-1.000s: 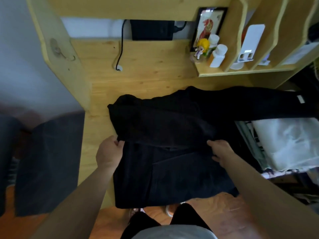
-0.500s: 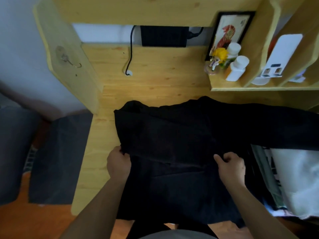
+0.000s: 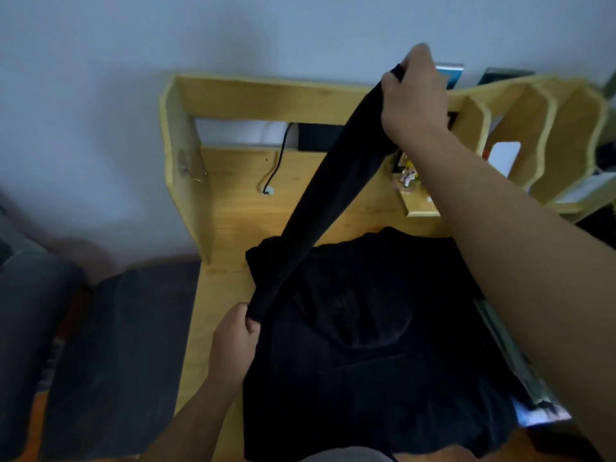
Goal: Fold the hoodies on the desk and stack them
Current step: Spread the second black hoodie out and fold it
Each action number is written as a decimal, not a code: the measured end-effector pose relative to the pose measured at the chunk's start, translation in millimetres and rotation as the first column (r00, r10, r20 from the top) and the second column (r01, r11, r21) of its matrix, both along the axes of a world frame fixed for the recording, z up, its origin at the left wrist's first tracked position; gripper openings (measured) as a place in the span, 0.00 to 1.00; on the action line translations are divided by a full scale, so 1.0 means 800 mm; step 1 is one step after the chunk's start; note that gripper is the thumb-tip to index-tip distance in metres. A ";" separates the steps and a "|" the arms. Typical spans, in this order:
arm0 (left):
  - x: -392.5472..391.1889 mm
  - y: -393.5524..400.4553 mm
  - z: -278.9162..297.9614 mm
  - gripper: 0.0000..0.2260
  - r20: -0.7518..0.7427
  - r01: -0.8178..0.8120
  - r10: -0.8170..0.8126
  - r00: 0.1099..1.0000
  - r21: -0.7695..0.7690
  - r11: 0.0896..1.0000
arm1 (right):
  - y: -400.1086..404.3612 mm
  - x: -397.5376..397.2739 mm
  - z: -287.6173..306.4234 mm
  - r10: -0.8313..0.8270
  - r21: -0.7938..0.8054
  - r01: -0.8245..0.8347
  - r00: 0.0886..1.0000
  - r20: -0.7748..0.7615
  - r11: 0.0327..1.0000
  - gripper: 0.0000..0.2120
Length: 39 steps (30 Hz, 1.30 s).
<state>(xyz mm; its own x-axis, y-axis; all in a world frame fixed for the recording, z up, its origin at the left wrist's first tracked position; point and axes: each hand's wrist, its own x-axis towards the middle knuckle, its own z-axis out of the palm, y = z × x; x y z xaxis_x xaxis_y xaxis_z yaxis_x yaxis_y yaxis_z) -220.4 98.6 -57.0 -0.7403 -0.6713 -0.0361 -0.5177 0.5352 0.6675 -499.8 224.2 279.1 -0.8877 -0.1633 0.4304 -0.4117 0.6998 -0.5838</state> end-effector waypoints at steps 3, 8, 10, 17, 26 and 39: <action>-0.004 -0.008 0.004 0.13 0.027 -0.041 0.039 0.999 0.077 0.996 | -0.006 0.001 -0.012 -0.036 0.126 0.018 0.989 0.145 0.992 0.12; 0.004 -0.011 0.007 0.16 0.014 0.074 -0.073 0.997 -0.025 0.997 | 0.053 0.080 -0.042 -0.062 -0.085 0.072 0.990 0.124 0.994 0.07; 0.012 -0.013 -0.005 0.09 -0.003 0.147 -0.147 0.989 -0.038 0.988 | 0.108 0.128 -0.073 -0.197 -0.191 0.207 0.978 0.069 0.959 0.05; 0.014 0.001 -0.046 0.15 0.107 0.235 -0.223 0.969 -0.118 0.965 | 0.314 0.270 -0.329 -0.595 0.255 0.650 0.378 0.709 0.716 0.18; -0.005 -0.024 -0.034 0.07 0.314 0.511 -0.430 0.847 -0.254 0.821 | 0.297 0.223 -0.405 -0.445 0.542 0.042 0.625 0.641 0.839 0.32; -0.010 -0.060 -0.030 0.14 0.591 0.449 -0.286 0.754 -0.146 0.882 | 0.274 0.229 -0.441 -0.291 0.456 -0.106 0.639 0.712 0.884 0.13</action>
<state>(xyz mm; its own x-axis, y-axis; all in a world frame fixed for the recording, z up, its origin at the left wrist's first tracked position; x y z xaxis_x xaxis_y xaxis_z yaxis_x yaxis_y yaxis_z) -228.6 50.7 -81.2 -0.8424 -0.3936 -0.3681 -0.4703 0.8704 0.1457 -316.4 443.3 -73.3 -0.8778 -0.0439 -0.4771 0.1077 0.9522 -0.2858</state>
